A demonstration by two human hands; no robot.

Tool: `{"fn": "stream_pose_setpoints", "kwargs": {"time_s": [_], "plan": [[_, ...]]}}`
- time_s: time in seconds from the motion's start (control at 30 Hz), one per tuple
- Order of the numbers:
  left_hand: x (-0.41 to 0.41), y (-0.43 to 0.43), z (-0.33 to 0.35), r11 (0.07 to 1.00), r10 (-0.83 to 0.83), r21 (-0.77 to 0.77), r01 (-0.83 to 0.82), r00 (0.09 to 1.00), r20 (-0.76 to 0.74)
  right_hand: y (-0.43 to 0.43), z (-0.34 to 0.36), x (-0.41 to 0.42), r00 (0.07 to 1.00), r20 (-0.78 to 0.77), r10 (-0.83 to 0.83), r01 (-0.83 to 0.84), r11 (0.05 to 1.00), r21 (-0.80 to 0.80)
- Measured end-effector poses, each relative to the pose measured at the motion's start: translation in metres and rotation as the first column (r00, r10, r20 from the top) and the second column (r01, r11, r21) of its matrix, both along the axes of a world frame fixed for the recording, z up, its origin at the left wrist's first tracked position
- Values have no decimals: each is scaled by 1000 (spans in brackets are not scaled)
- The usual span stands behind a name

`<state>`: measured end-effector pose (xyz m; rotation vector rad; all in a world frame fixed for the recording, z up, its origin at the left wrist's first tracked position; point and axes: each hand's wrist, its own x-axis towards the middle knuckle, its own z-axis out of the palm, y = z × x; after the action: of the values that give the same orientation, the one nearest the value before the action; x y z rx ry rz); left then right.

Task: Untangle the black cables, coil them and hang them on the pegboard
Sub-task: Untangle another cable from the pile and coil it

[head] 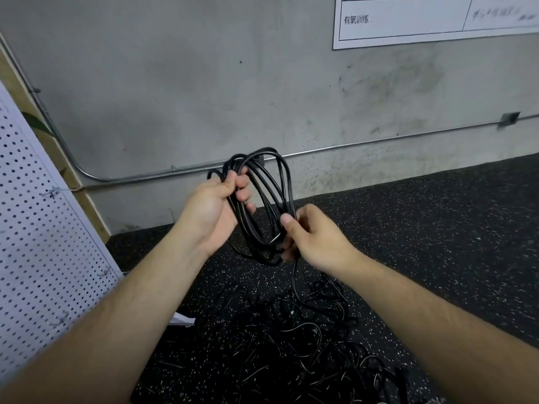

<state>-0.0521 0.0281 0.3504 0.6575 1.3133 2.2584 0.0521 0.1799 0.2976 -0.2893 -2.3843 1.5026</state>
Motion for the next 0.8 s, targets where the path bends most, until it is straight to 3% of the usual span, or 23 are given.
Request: {"fn": "stream_pose_setpoints", "kwargs": {"time_s": [0.07, 0.17, 0.23, 0.3, 0.43, 0.57, 0.67, 0.73, 0.8], "plan": [[-4, -3, 6, 998, 39, 49, -41, 999, 32, 3, -11, 5, 987, 112, 119, -118, 993, -15], [-17, -10, 10, 989, 105, 97, -110, 993, 55, 7, -33, 14, 878, 341, 336, -365, 931, 25], [-26, -14, 9, 980, 179, 83, -182, 983, 45, 6, -42, 19, 813, 450, 370, -448, 891, 77], [-30, -15, 7, 965, 256, 46, -256, 967, 21, 7, -44, 19, 822, 481, 306, -447, 869, 211], [-25, -11, 0, 904, 384, -131, -407, 907, -170, 2, -27, 20, 906, 351, 238, -403, 741, 538], [-19, -4, -6, 895, 351, -187, -405, 899, -262, -13, 6, 17, 940, 222, 260, -328, 503, 799], [-10, 1, -9, 904, 268, -245, -350, 911, -313, -17, 23, 17, 939, 210, 274, -302, 357, 884], [-3, 2, -13, 905, 160, -320, -281, 921, -355, -15, 33, 18, 947, 182, 265, -275, 376, 885], [4, 3, -18, 889, 58, -400, -224, 920, -388, -12, 40, 17, 961, 95, 261, -215, 483, 849]]}}
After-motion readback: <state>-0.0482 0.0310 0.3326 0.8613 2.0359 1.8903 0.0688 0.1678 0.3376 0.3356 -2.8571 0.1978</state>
